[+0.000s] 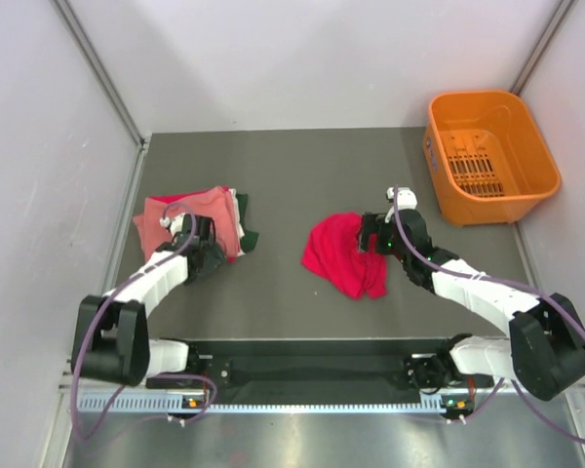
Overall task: Fold and stack the t-shirts
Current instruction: Move the tshirt to the center of the board, then flatten the tshirt out
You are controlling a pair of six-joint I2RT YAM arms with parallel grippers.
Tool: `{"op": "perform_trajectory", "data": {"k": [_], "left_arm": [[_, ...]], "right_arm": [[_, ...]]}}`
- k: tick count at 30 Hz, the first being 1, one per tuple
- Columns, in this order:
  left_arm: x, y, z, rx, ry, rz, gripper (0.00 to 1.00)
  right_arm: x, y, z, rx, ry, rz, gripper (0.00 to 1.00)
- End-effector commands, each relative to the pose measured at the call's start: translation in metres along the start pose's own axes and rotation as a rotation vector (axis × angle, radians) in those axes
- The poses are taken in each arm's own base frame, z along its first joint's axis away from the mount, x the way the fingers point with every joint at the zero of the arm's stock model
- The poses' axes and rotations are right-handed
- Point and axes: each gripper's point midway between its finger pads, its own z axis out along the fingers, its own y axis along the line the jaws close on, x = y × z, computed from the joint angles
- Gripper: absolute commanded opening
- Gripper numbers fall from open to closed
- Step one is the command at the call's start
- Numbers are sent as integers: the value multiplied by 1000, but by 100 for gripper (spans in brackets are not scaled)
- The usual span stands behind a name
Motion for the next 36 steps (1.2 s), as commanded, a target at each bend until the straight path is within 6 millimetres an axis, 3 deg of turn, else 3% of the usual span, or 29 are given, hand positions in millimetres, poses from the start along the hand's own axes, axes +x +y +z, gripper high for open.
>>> {"op": "perform_trajectory", "data": {"k": [1, 3, 8, 9, 12, 13, 14, 16, 20, 21, 23, 24, 26, 32, 33, 35, 36], "left_arm": [[-56, -9, 19, -2, -129, -62, 78], [-73, -6, 29, -11, -138, -92, 78], [-110, -27, 51, 14, -160, -95, 78], [-110, -31, 55, 24, -145, -87, 78], [-110, -49, 48, 111, -113, -86, 78], [-114, -54, 37, 154, -130, -91, 79], [-101, -57, 33, 200, -105, -91, 79], [-102, -62, 8, 275, -143, -89, 82], [-71, -68, -23, 400, -131, -48, 86], [-66, -79, -38, 467, -134, -23, 87], [-52, -86, -46, 523, -109, 7, 93], [-48, -95, -56, 569, -116, 30, 95], [-37, -103, -64, 616, -99, 57, 99], [-8, -149, -92, 884, -72, 165, 99], [-2, -153, -89, 883, -51, 180, 99], [7, -168, -96, 906, -50, 246, 98], [13, -173, -93, 903, -33, 265, 96]], "right_arm": [[-9, 5, 1, -24, -46, 25, 93], [-8, 4, 1, -21, -46, 22, 93], [-10, 2, 0, -15, -56, 18, 93], [-10, 1, -1, -12, -57, 15, 94], [-11, -2, -5, 6, -54, 6, 93], [-14, -2, -8, 5, -60, 5, 93], [-15, -2, -10, 5, -60, 5, 93], [-13, -4, -17, 12, -41, 3, 93], [-5, -9, -33, 24, -3, -1, 93], [4, -13, -37, 35, 33, -5, 93], [6, -16, -43, 52, 50, 9, 93], [15, -20, -46, 74, 86, 18, 99], [21, -24, -52, 101, 110, 61, 100], [31, -10, -57, 20, 154, 112, 100], [32, -10, -57, 24, 151, 121, 100], [35, -7, -57, 0, 143, 128, 98], [37, -7, -56, -2, 144, 134, 88]]}}
